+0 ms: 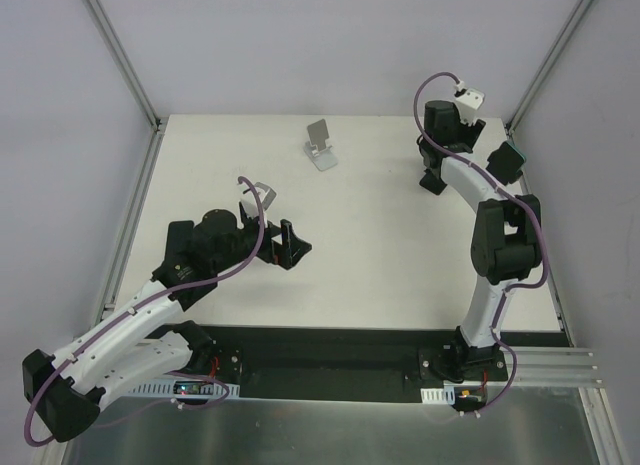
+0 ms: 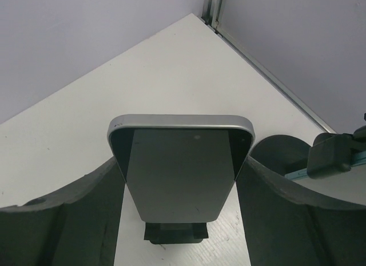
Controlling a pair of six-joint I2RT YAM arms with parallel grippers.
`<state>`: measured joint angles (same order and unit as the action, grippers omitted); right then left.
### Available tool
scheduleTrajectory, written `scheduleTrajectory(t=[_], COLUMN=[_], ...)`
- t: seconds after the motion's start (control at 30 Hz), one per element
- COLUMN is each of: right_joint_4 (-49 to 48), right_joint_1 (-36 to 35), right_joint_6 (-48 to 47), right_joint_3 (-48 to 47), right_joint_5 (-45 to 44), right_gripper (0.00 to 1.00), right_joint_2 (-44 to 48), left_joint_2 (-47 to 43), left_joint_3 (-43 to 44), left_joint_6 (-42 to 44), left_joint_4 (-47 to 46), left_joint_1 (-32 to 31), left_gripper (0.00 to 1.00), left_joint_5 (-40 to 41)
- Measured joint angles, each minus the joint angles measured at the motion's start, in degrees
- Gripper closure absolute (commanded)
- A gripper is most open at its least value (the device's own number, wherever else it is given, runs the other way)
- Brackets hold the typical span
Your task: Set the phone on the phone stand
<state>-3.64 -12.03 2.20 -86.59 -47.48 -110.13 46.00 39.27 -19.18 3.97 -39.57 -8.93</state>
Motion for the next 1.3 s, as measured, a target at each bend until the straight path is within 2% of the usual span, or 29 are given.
scheduleTrajectory(t=[0.27,0.83,0.9,0.93,0.97,1.03,1.07,1.13,1.17,1.3], right_joint_4=[-5.16,-7.34,-7.78,-8.11,-8.31,-8.61,-8.63,-8.59,-8.57,-5.27], right_joint_1=[0.37,1.44,1.46,1.46,1.46,1.46,1.46,1.60,1.68,1.81], right_joint_6=[-0.74,1.60,1.73,1.84,1.86,1.86,1.75,1.57,1.55,2.27], right_joint_3=[1.55,7.21,7.65,7.85,7.93,8.09,8.09,8.09,8.09,7.52], right_joint_5=[1.92,4.90,4.87,4.85,4.85,5.01,5.33,6.10,6.45,8.04], right_gripper=[0.99,0.99,0.92,0.85,0.67,0.52,0.32,0.15,0.01,0.04], right_joint_2=[-0.22,-0.57,-0.57,-0.52,-0.52,-0.52,-0.52,-0.52,-0.52,-0.50], left_joint_2=[0.00,0.17,0.17,0.15,0.15,0.13,0.11,0.11,0.11,0.11], left_joint_3=[0.00,0.00,0.00,0.00,0.00,0.00,0.00,0.00,0.00,0.00], left_joint_6=[0.55,0.55,0.55,0.55,0.52,0.52,0.52,0.48,0.42,-0.68], left_joint_4=[0.00,0.02,0.02,0.02,0.00,0.00,0.00,0.00,0.02,0.00], left_joint_1=[0.33,0.70,0.70,0.70,0.70,0.70,0.70,0.70,0.70,0.79], left_gripper=[0.01,0.01,0.01,0.01,0.01,0.01,0.01,0.01,0.01,0.01], left_joint_5=[-0.11,-1.07,-1.07,-1.07,-1.09,-1.09,-1.09,-1.11,-1.16,-1.60])
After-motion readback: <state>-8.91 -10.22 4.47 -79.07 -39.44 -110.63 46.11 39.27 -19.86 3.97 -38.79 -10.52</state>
